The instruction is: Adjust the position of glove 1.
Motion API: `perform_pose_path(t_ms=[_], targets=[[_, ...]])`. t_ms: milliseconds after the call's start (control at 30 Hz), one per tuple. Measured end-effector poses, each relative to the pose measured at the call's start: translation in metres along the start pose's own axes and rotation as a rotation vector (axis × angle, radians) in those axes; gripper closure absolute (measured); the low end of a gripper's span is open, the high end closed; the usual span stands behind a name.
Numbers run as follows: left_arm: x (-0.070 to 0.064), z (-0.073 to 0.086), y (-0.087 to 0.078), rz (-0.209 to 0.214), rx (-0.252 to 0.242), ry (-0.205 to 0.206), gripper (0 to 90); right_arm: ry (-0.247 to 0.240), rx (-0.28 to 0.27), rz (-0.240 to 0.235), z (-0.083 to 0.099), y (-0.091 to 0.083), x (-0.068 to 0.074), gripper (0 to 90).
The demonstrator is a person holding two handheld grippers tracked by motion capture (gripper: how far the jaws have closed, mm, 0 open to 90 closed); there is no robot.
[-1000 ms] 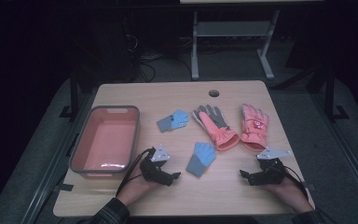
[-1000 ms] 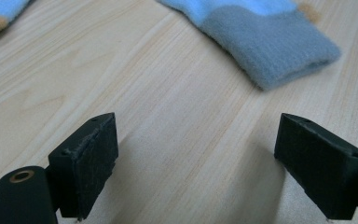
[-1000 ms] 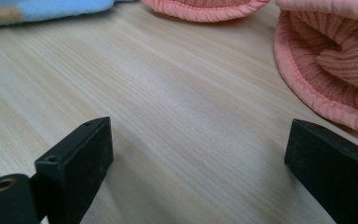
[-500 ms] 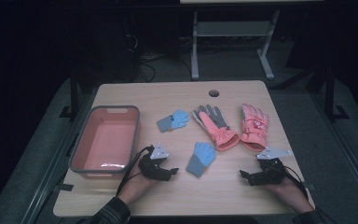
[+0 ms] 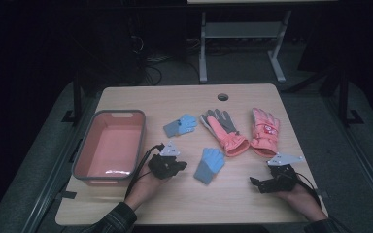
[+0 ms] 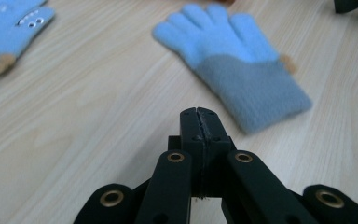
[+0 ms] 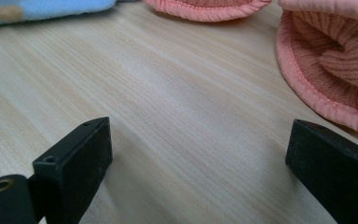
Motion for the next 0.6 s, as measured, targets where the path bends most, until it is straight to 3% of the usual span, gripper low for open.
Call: perform_pose_path(t_ms=[300, 600], targets=[[-0.008, -0.023, 0.016, 0.028, 0.001, 0.044, 89.5, 0.0, 0.0, 0.0, 0.0, 0.0, 0.0, 6.5], [-0.013, -0.041, 0.035, 0.041, -0.011, 0.049, 89.5, -0.001, 0.0, 0.0, 0.0, 0.0, 0.0, 6.5]])
Point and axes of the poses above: each handheld gripper's, and its own axes: y roughly forward along the jaws, z roughly out of its underside, x roughly to its left, the point moved 1 cm from there along y, roughly forward along the jaws, and after that the axes turned 7 degrees about -y, right-handed, at the moved point
